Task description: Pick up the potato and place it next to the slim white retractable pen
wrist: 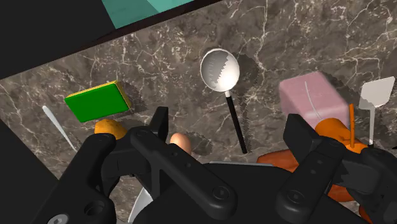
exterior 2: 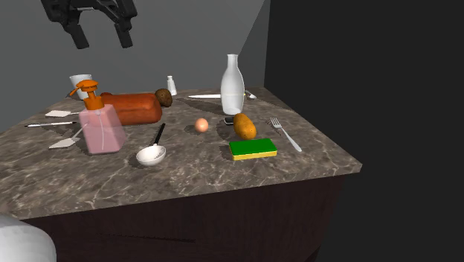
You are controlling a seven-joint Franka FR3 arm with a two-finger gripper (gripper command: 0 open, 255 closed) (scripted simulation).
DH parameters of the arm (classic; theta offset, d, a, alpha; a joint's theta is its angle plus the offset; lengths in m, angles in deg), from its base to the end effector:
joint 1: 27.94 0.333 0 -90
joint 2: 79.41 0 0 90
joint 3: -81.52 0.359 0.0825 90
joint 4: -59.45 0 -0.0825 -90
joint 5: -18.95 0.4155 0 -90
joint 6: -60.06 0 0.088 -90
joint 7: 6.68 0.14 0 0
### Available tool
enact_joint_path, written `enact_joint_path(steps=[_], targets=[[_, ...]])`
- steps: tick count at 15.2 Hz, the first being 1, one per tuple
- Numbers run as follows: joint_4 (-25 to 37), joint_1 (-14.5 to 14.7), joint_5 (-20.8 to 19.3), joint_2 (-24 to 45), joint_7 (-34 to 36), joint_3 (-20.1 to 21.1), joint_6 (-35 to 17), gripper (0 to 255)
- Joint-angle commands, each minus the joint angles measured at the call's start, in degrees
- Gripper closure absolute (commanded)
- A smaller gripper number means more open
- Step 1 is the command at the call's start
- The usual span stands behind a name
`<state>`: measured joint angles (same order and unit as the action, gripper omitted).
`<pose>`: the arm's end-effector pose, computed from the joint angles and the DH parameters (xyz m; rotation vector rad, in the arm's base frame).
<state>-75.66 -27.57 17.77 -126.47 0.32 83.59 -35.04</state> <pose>0.3102 0.0142 0.6063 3.0949 -0.1377 0.1954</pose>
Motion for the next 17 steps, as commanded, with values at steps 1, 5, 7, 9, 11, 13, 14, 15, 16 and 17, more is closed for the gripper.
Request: enact_joint_path(steps=[1, 5, 7, 9, 11, 13, 14, 15, 16, 17], targets=[[0.0, 0.0, 0.0, 0.0, 0.0, 0.0, 0.0, 0], [-1.27, -0.54, -2.27, 4.76, -5.48, -3.87, -5.7, 0], [-1.39, -0.77, -3.22, 7.61, -8.16, -5.76, -8.54, 0], [-1.17, -0.97, -4.01, 10.75, -10.84, -7.61, -11.34, 0], [-0.61, -1.09, -4.62, 14.16, -13.51, -9.42, -14.07, 0], [0.29, -1.15, -5.0, 17.8, -16.2, -11.18, -16.69, 0], [0.86, -1.16, -5.09, 19.7, -17.55, -12.03, -17.96, 0], [1.52, -1.14, -5.12, 21.64, -18.92, -12.88, -19.18, 0], [2.26, -1.12, -5.08, 23.64, -20.3, -13.71, -20.37, 0], [3.08, -1.08, -4.96, 25.67, -21.7, -14.51, -21.51, 0]])
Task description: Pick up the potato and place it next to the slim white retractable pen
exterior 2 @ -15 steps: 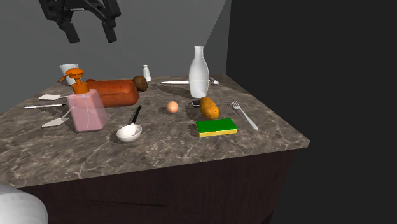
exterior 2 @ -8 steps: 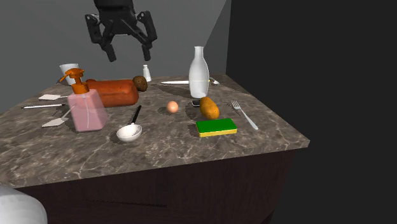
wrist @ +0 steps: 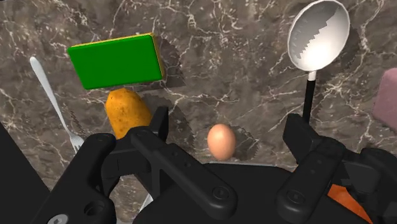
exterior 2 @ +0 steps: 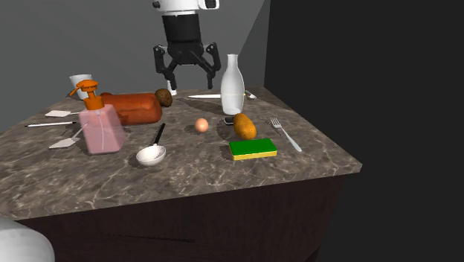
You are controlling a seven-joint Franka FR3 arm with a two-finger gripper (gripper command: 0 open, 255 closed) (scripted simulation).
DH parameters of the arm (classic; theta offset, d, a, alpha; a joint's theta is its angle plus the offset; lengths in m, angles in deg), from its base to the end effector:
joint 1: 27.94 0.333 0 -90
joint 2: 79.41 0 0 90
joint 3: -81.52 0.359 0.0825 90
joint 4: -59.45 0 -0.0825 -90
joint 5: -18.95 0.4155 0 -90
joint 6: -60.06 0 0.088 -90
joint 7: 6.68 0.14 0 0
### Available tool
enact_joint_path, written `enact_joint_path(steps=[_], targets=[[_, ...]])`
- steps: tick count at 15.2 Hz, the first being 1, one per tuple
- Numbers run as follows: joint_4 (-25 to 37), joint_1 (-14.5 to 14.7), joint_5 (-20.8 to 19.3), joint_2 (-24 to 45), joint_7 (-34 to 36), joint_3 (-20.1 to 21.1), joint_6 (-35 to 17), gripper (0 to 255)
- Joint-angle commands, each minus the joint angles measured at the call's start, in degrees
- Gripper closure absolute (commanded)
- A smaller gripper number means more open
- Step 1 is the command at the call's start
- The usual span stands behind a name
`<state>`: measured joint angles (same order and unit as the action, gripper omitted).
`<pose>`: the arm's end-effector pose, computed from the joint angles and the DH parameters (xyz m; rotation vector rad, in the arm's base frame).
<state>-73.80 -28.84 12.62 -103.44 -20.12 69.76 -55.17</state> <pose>0.4382 -0.1148 0.5012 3.0964 0.1071 0.1427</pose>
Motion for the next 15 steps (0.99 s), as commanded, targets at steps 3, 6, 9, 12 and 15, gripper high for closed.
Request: enact_joint_path(steps=[3, 6, 9, 12, 15], targets=[[4.16, 0.34, 1.04, 8.98, -5.59, -2.95, -4.51, 0], [7.82, 0.33, 2.66, 15.63, -10.14, -4.83, -7.1, 0], [12.19, -0.02, 4.96, 22.51, -14.83, -6.17, -9.07, 0], [17.3, -0.86, 7.65, 29.56, -19.46, -6.85, -10.34, 0], [23.18, -2.27, 10.33, 36.68, -23.76, -6.81, -10.88, 0]])
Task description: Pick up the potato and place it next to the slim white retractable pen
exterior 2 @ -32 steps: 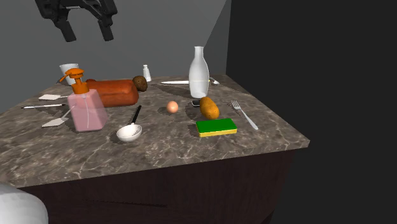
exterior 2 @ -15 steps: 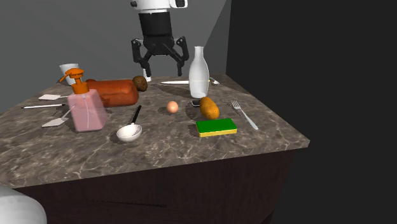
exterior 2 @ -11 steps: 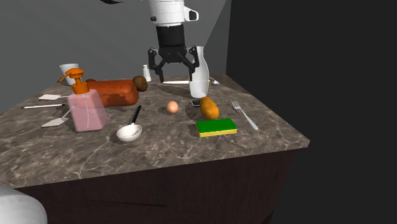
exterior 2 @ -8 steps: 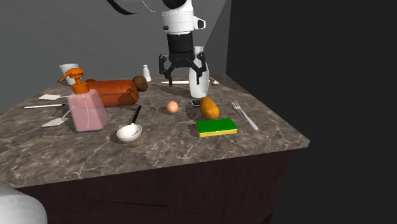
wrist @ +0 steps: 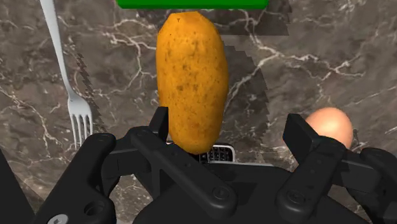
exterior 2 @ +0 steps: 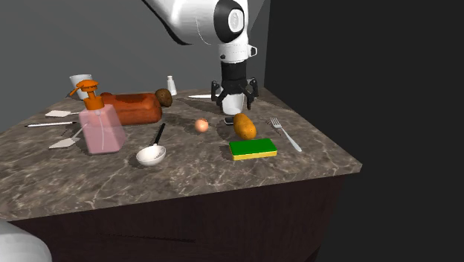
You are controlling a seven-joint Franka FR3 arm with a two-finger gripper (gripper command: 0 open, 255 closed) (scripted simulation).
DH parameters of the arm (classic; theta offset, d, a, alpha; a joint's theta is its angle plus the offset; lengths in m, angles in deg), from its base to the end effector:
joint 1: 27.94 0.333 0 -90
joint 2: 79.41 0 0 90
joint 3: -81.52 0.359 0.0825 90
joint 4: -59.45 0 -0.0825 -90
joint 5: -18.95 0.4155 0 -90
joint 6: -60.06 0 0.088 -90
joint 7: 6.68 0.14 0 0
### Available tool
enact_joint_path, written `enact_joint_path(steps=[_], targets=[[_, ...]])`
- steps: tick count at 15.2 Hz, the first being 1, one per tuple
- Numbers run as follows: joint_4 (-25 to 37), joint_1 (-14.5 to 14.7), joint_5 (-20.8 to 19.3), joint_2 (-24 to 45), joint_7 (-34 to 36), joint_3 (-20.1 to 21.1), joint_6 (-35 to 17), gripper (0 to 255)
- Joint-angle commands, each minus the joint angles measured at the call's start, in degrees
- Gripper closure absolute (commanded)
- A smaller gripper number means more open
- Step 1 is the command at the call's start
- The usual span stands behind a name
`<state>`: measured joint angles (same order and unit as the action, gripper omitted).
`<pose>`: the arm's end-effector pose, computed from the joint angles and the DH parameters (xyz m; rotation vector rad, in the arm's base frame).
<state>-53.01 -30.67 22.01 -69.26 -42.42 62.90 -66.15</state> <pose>0.5949 -0.2224 0.3888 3.0750 0.3520 0.0901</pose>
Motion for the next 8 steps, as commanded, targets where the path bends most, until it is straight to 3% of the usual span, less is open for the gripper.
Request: enact_joint_path(steps=[1, 3, 8], targets=[[4.53, -1.0, 1.77, 4.9, -2.77, 0.17, 0.08, 0], [8.21, -2.04, 3.0, 8.78, -4.75, 0.55, 0.22, 0], [7.16, -2.41, 3.85, 10.88, -5.29, 0.95, -2.84, 0]])
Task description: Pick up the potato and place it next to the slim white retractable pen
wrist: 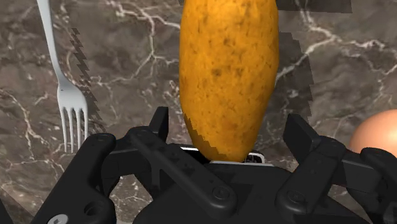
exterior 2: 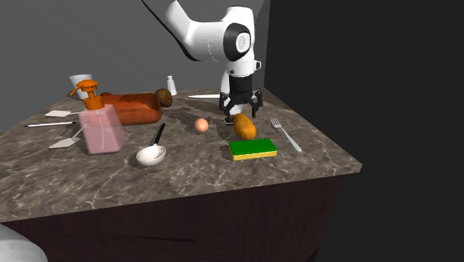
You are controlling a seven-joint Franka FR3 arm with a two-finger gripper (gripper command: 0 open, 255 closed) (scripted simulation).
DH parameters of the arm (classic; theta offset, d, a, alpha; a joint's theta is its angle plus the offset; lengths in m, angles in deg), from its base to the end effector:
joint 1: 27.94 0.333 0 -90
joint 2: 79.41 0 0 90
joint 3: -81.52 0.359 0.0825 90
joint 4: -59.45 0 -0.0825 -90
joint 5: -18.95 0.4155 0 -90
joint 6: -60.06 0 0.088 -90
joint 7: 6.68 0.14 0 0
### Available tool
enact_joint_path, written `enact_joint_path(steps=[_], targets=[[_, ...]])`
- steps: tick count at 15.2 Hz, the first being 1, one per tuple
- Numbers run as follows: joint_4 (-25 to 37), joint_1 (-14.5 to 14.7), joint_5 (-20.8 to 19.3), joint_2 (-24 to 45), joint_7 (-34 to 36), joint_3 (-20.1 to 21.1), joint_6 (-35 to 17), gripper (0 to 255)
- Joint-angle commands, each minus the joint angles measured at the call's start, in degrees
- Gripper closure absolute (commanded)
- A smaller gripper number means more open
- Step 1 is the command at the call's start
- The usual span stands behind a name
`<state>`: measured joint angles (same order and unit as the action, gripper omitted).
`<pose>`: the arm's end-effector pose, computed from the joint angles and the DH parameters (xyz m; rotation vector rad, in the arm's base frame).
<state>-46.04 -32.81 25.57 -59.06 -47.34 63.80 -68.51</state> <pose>0.6370 -0.2440 0.3391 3.0670 0.4132 0.0777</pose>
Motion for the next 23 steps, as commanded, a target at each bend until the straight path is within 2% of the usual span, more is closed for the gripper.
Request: enact_joint_path(steps=[1, 10, 11, 20, 23], targets=[[0.01, -0.34, 0.47, 1.13, -0.49, 0.14, -1.09, 0], [-0.24, -0.46, 0.76, 1.84, -0.67, 0.28, -2.02, 0], [-0.24, -0.46, 0.76, 1.84, -0.67, 0.28, -2.02, 255], [-0.23, -0.46, 0.77, 1.85, -0.67, 0.28, -2.03, 255], [0.53, -0.3, 0.26, 0.67, -0.37, 0.04, -0.14, 255]])
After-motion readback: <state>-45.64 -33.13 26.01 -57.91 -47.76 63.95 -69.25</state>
